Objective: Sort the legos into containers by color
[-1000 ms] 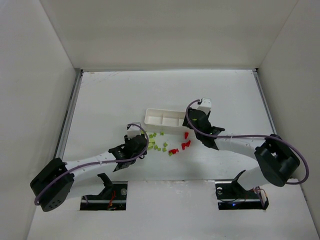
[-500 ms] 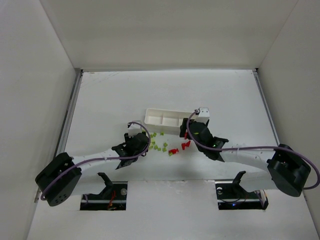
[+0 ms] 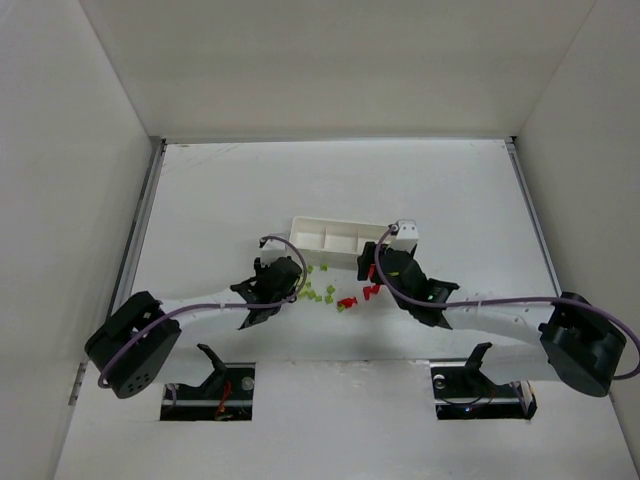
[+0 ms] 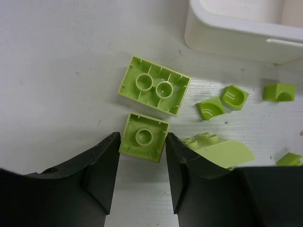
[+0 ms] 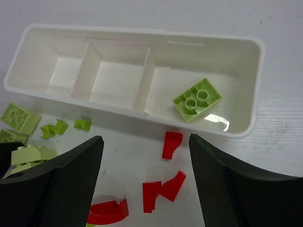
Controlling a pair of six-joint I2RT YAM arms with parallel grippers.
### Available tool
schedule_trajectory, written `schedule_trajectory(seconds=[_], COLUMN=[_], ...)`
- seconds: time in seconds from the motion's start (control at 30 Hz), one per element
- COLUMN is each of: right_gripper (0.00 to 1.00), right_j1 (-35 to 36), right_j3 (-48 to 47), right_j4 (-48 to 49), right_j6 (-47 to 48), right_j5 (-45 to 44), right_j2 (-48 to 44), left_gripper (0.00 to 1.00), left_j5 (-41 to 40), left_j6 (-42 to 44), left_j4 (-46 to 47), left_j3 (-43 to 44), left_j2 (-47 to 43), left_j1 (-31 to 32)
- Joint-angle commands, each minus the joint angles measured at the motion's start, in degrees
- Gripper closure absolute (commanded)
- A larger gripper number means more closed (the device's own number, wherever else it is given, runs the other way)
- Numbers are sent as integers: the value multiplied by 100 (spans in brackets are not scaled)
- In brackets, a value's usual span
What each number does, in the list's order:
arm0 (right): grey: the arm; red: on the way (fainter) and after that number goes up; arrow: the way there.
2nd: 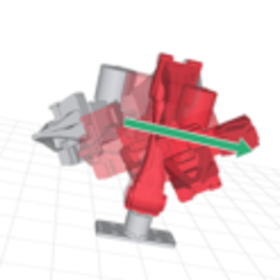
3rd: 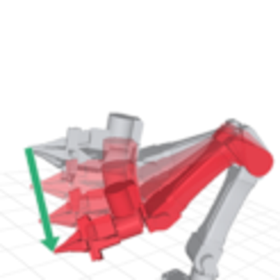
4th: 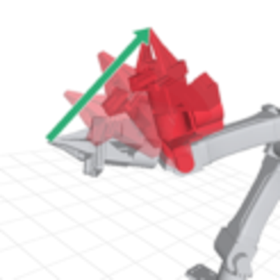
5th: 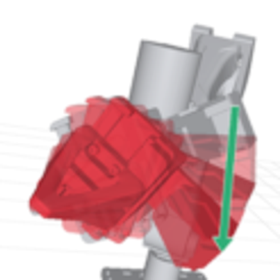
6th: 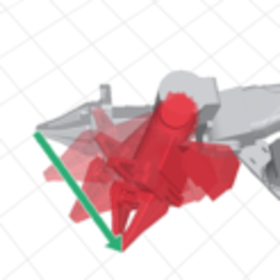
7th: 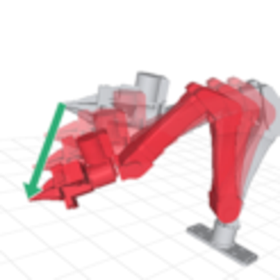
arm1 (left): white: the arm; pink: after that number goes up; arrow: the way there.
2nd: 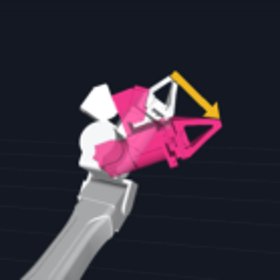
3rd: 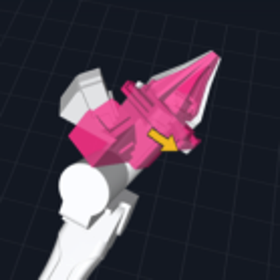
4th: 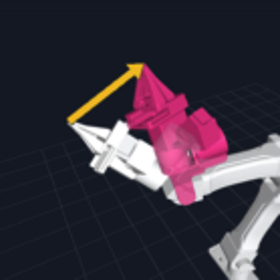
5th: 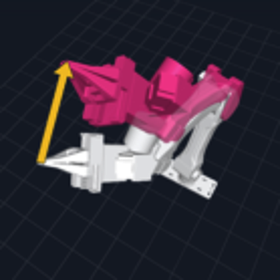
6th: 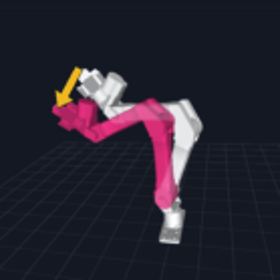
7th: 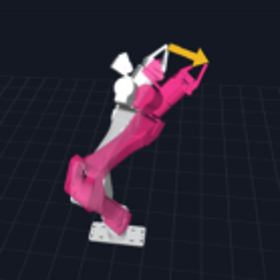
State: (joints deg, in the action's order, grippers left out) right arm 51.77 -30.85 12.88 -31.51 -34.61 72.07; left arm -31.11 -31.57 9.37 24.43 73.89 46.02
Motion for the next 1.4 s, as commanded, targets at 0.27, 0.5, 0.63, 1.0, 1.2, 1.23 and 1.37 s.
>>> schedule_trajectory(seconds=[0.27,0.5,0.63,1.0,1.2,1.23,1.37], right_gripper=[41,73,63,50,52,52,45], right_j1=[180,-267,-426,-313,4,56,232], right_j3=[255,457,545,782,853,853,853], right_j4=[171,-592,-1059,-1807,-1676,-1614,-1561], right_j6=[-48,-610,-1041,-2025,-2211,-2185,-2149], right_j5=[-257,-335,-651,-556,-485,-511,-512], right_j2=[-790,-1213,-1274,-1521,-1345,-1302,-1240], left_gripper=[85,83,82,80,77,74,53], left_j5=[-413,305,966,2013,1960,1951,1899], left_j6=[29,72,151,134,151,143,134], left_j4=[-715,-841,-148,584,558,584,602], left_j3=[246,1387,2188,4113,4597,4606,4563], left_j2=[-1321,-1362,-211,2514,3228,3272,3185], left_j1=[192,412,763,1018,922,896,860])
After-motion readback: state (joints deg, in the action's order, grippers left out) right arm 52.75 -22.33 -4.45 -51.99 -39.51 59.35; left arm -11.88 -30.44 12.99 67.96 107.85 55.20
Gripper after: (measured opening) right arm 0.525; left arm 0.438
